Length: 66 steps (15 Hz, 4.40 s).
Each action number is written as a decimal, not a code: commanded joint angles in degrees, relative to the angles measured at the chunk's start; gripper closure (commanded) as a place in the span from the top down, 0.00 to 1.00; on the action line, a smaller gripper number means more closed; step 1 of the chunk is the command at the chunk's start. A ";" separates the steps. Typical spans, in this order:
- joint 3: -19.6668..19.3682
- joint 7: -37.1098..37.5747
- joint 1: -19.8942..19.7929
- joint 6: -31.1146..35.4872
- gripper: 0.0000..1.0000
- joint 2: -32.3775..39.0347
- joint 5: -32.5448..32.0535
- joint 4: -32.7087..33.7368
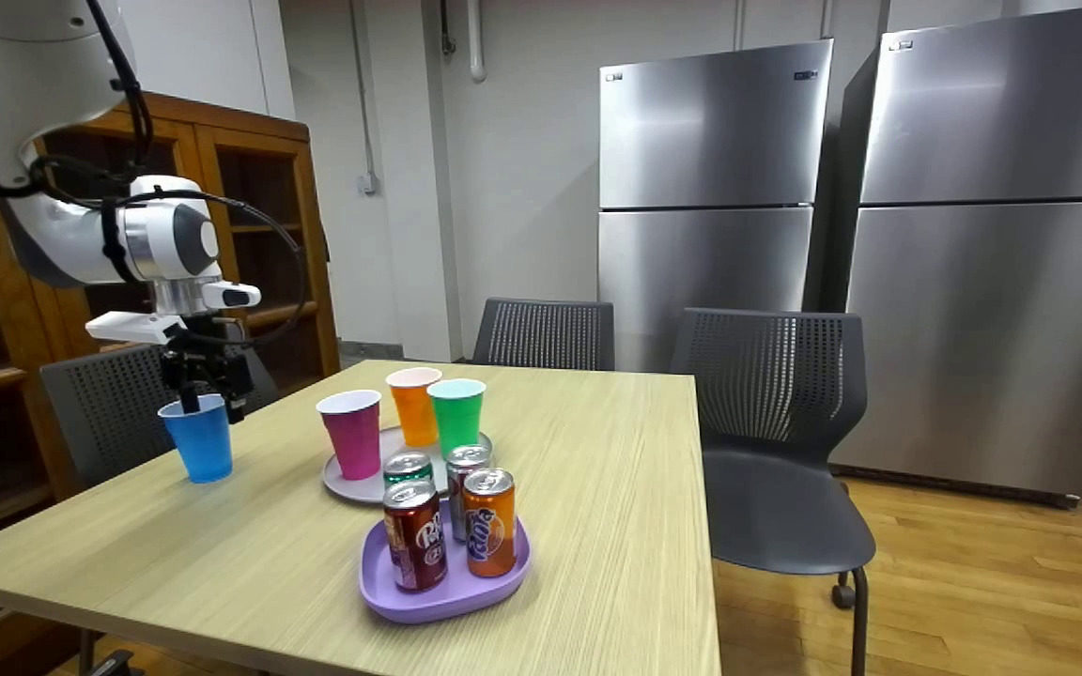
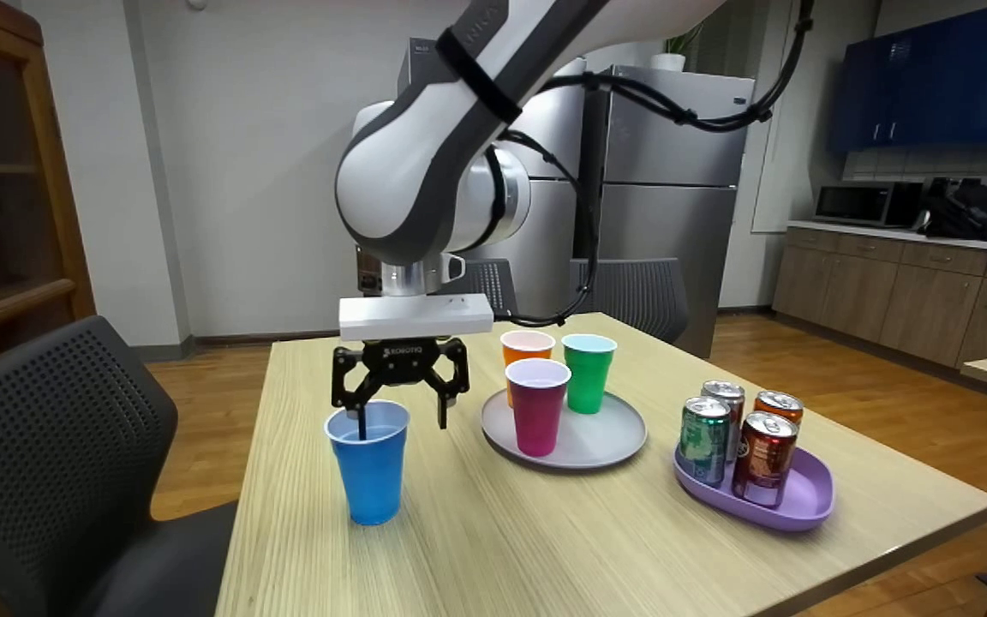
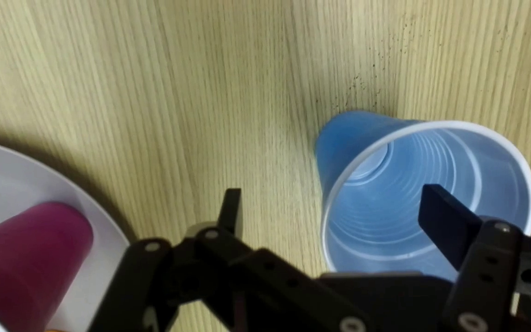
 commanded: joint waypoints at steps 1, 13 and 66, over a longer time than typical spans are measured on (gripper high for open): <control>-0.83 -2.39 1.01 -2.14 0.68 1.08 1.81 2.67; -1.00 -3.03 1.59 -0.98 0.00 -0.95 1.55 0.33; -8.64 -15.26 -20.73 29.79 0.01 -30.97 20.95 -44.79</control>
